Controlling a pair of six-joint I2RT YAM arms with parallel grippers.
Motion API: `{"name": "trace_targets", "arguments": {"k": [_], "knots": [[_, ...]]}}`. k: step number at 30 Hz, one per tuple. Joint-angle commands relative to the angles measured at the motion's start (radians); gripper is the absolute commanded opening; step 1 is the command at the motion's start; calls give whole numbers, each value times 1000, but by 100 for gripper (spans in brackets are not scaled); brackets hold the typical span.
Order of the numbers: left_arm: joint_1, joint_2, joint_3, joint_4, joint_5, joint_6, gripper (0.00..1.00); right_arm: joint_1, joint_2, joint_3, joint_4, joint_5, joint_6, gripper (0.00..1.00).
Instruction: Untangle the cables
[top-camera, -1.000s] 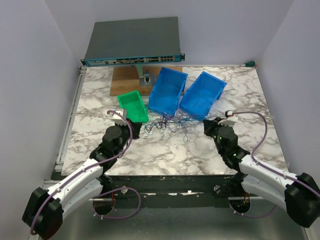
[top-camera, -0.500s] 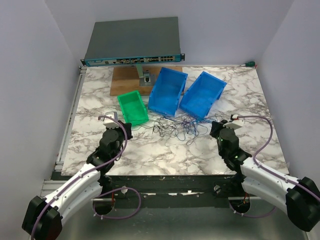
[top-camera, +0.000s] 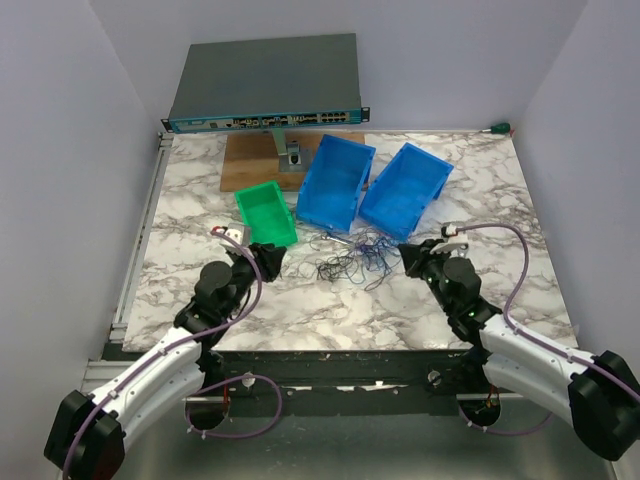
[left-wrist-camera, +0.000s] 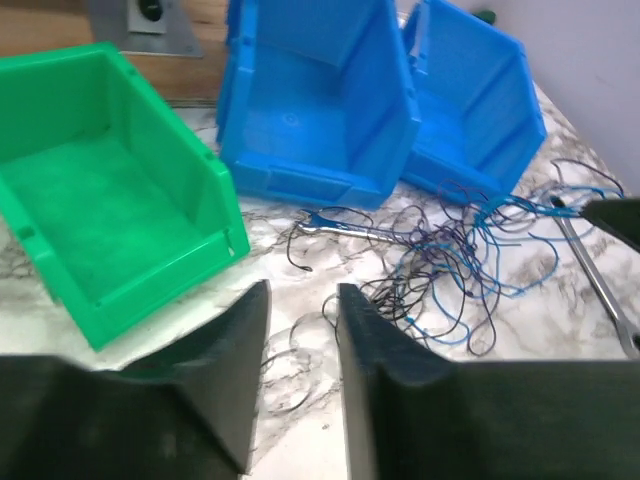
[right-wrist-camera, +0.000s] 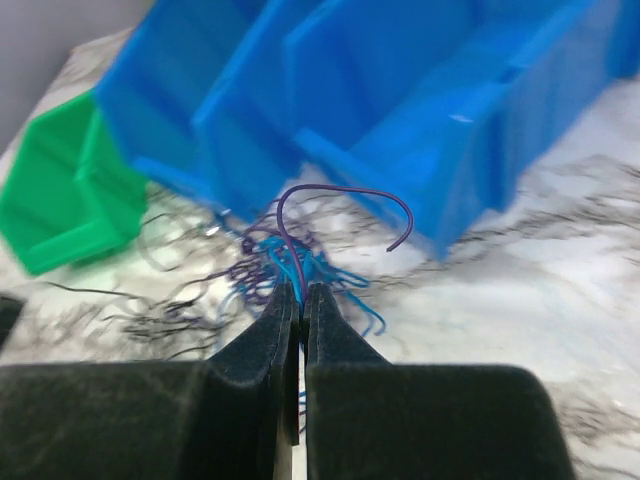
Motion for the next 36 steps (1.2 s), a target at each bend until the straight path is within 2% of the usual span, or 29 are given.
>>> {"name": "trace_targets", "arguments": {"k": [1, 6, 9, 15, 27, 33, 36], "knots": [[2, 37, -3, 107, 185, 56, 46, -4, 26, -13, 136, -319, -74, 1], [2, 82, 5, 157, 272, 74, 70, -4, 90, 0, 203, -575, -84, 1], [3, 121, 7, 206, 340, 81, 77, -3, 128, 12, 231, -660, -82, 1], [1, 279, 86, 220, 502, 82, 78, -3, 130, 8, 239, -653, -77, 1], [-15, 588, 279, 154, 689, 58, 76, -3, 109, -2, 240, -642, -73, 1], [-75, 689, 394, 26, 610, 96, 74, -4, 123, 4, 255, -691, -71, 1], [-77, 733, 429, 26, 604, 79, 70, -3, 120, 1, 259, -709, -70, 1]]}}
